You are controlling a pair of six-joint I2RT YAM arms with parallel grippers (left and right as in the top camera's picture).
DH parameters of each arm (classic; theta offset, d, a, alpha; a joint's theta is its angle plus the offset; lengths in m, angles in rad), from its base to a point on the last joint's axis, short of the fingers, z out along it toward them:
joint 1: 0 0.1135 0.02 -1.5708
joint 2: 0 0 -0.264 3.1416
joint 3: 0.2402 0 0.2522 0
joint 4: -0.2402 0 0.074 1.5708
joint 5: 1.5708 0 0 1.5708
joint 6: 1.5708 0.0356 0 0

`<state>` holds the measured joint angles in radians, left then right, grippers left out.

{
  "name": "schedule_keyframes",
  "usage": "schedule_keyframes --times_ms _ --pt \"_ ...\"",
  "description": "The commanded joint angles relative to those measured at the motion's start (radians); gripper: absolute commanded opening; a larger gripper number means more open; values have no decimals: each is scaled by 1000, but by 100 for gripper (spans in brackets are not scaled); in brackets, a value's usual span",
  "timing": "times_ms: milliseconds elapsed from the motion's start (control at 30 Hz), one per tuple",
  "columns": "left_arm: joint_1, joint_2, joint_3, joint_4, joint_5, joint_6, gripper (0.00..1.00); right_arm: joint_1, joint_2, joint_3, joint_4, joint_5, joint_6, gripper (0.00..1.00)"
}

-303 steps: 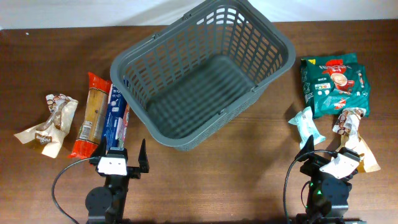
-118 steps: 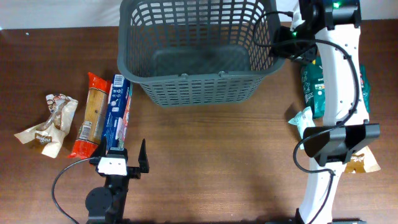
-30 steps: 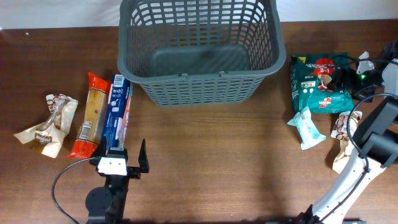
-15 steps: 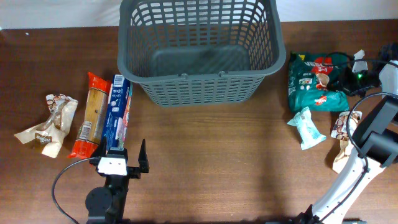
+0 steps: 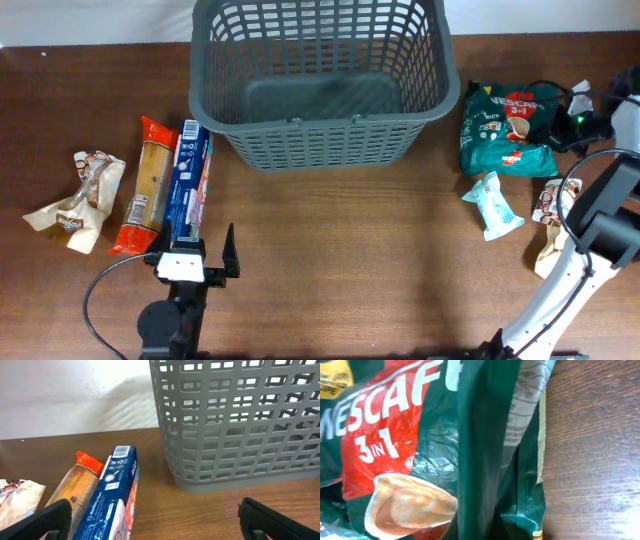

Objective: Pack container
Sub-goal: 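Grasp the green Nescafé bag with the right gripper and lift, then carry the Nescafé bag over the basket and release it inside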

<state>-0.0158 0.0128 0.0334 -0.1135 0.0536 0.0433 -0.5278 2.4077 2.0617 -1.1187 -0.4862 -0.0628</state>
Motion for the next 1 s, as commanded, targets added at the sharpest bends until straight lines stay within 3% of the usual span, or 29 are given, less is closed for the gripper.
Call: schedule_keyframes --times_ms 0,600,967 --pt "-3 -6 -6 1 11 -6 99 -8 -95 97 -20 18 19 4" --pt "-3 -7 -6 1 11 -6 99 -6 -212 626 -275 -18 27 4" --pt "-3 -6 -6 1 11 -6 99 68 -273 929 -300 -73 76 4"
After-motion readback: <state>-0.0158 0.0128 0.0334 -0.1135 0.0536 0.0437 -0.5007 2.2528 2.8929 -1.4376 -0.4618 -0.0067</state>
